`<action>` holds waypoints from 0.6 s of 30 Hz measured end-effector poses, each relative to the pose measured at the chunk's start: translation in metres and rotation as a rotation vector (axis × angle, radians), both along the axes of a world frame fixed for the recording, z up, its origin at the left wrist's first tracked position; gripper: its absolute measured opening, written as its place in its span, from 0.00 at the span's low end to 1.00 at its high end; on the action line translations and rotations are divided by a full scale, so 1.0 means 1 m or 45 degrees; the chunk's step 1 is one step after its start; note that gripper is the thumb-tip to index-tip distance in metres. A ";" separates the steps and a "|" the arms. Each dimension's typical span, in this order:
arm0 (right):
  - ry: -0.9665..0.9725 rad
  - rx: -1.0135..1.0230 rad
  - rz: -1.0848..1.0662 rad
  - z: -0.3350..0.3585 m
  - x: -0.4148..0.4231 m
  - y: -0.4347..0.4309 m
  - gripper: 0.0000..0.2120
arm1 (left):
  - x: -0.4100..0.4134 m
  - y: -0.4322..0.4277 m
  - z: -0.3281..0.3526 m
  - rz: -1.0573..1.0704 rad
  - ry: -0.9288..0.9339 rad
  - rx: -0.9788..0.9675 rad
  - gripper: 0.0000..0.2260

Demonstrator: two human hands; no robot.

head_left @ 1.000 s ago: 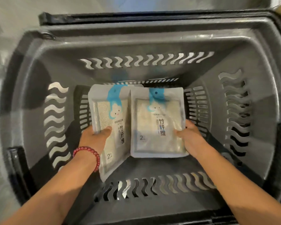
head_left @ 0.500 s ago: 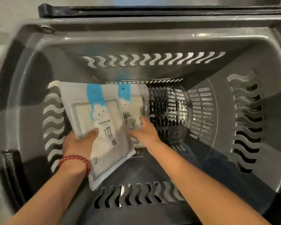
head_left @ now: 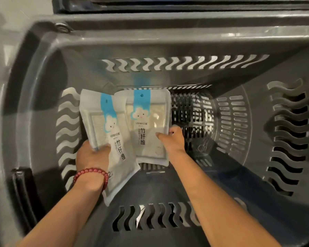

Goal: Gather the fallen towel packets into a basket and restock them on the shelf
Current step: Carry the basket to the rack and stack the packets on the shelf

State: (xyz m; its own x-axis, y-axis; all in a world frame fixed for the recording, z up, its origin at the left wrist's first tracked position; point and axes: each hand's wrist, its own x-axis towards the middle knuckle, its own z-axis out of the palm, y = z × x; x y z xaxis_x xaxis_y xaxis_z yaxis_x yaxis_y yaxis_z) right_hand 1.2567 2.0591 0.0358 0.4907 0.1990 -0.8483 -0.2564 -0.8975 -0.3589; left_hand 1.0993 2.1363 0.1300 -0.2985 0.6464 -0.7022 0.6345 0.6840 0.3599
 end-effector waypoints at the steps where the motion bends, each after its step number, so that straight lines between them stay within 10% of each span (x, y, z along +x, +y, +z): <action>1: 0.070 0.067 -0.026 0.006 0.002 -0.002 0.16 | 0.001 0.000 0.001 0.002 -0.001 -0.022 0.12; 9: -0.522 0.301 0.227 0.055 0.037 -0.039 0.13 | 0.015 0.000 0.020 0.040 -0.050 -0.057 0.13; 18: 0.310 0.420 -0.047 0.081 0.040 -0.025 0.17 | 0.028 0.010 0.041 0.160 -0.357 -0.298 0.06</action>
State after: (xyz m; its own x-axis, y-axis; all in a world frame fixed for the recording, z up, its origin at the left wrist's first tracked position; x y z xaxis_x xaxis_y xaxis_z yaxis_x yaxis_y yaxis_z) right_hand 1.2967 2.0345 0.1168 0.2952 0.4655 -0.8344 -0.3995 -0.7331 -0.5504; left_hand 1.1277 2.1461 0.1710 -0.1406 0.4296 -0.8920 0.4397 0.8343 0.3325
